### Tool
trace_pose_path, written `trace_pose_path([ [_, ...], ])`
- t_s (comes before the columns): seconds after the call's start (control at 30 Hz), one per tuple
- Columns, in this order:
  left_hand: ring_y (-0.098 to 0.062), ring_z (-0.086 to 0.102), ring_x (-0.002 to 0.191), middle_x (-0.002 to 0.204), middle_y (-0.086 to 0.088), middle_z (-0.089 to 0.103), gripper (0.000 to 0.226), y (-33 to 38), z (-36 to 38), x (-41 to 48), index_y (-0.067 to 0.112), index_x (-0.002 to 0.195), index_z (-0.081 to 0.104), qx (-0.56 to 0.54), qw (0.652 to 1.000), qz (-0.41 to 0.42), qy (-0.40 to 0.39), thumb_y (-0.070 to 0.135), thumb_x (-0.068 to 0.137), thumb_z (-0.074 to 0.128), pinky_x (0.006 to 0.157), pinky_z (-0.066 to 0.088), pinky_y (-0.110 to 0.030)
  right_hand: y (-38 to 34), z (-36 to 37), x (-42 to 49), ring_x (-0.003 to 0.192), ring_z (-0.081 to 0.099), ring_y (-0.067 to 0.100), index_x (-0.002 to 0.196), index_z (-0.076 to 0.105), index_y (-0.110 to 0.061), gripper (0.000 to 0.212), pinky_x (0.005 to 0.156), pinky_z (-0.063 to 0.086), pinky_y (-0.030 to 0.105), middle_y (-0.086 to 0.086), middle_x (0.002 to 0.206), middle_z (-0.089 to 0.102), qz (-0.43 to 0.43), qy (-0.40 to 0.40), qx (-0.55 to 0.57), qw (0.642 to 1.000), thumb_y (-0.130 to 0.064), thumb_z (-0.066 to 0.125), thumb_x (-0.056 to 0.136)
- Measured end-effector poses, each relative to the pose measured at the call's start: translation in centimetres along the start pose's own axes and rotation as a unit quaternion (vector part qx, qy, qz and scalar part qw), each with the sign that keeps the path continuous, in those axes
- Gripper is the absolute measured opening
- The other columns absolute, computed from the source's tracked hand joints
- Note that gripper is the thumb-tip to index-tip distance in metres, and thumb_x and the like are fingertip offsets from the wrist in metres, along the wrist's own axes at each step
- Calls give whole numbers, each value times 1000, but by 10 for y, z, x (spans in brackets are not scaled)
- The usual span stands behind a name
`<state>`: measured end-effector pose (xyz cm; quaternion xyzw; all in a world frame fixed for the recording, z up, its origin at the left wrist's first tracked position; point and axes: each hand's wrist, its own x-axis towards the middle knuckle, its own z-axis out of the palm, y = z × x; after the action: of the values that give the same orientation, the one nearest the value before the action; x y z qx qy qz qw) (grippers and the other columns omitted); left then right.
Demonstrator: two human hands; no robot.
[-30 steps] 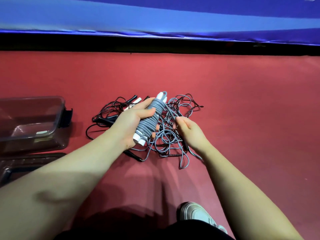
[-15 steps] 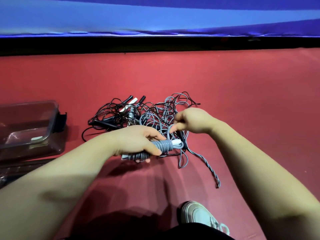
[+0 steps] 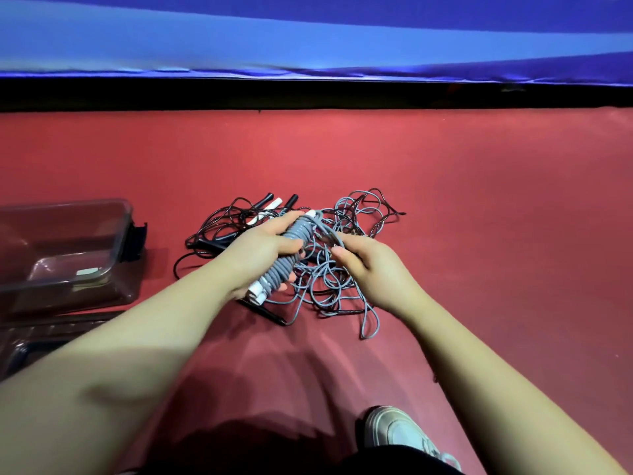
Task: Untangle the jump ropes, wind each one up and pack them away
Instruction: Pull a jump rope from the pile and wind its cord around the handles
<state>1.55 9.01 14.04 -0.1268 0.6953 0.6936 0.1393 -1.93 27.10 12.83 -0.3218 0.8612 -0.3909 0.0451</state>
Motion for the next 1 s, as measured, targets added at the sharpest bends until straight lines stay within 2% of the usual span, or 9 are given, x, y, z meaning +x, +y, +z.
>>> trace_pose_path([
  [0.07, -23, 56, 53, 90, -13, 61, 45, 7, 4, -7, 37, 121, 55, -88, 995, 17, -44, 4, 91, 47, 48, 49, -29, 2, 2, -5, 83, 53, -12, 108, 66, -23, 25, 75, 34, 1, -26, 84, 62, 21, 47, 75, 996, -10, 48, 96],
  [0.13, -27, 59, 56, 91, -14, 65, 45, 12, 9, -13, 33, 119, 57, -160, 981, 36, -100, 8, 82, 49, 51, 53, -31, 9, 3, -4, 85, 53, -18, 99, 65, -32, 24, 77, 35, 1, -30, 84, 61, 31, 91, 117, 988, -13, 51, 94],
  [0.33, -27, 66, 68, 99, -24, 67, 41, 15, 8, -18, 17, 119, 58, -224, 956, 26, -186, 8, 79, 53, 55, 54, -27, 23, -6, 4, 67, 40, 8, 106, 64, -36, 24, 53, 34, 28, -10, 69, 38, -49, 193, -160, 967, -34, 47, 89],
  [0.47, -27, 67, 66, 100, -23, 68, 38, 16, 9, -19, 17, 115, 59, -225, 960, 27, -161, 8, 80, 49, 54, 56, -29, 18, -9, 9, 62, 35, 14, 117, 63, -34, 40, 45, 30, 23, -9, 71, 27, -82, 218, -291, 928, -21, 52, 81],
  [0.6, -27, 69, 63, 95, -22, 62, 35, 19, 12, -20, 24, 110, 57, -195, 973, 34, -119, 0, 92, 39, 55, 58, -30, 16, -6, 10, 60, 43, 20, 116, 61, -33, 46, 45, 26, 22, -6, 69, 34, -81, 223, -321, 917, -12, 68, 76],
  [0.73, -28, 69, 86, 111, -10, 65, 50, 16, 12, -16, 37, 128, 47, -126, 983, 83, -101, -1, 96, 35, 62, 56, -29, 13, -5, 10, 57, 42, 20, 114, 66, -27, 44, 48, 18, 21, -7, 69, 30, -103, 246, -336, 903, -13, 65, 73],
  [0.83, -21, 64, 60, 85, 3, 69, 45, 17, 19, -17, 40, 124, 48, -76, 986, 133, -65, 5, 98, 37, 49, 52, -24, 10, -7, 15, 55, 43, 22, 111, 68, -25, 39, 47, 16, 22, -5, 66, 30, -111, 263, -352, 892, -14, 64, 74],
  [0.93, -18, 60, 55, 90, 9, 68, 40, 22, 25, -16, 39, 120, 50, -57, 981, 184, -3, 14, 89, 54, 50, 53, -26, 6, -1, 20, 69, 49, 25, 133, 53, -21, 46, 51, 32, 27, 5, 78, 51, -96, 218, -292, 926, -18, 49, 87],
  [1.0, -17, 61, 58, 99, 9, 68, 44, 26, 22, -17, 36, 122, 52, -68, 977, 203, 18, 10, 87, 57, 54, 55, -28, 4, 4, 19, 85, 50, 19, 141, 42, -15, 46, 73, 42, 28, 7, 93, 55, -67, 152, -82, 983, -19, 39, 95],
])
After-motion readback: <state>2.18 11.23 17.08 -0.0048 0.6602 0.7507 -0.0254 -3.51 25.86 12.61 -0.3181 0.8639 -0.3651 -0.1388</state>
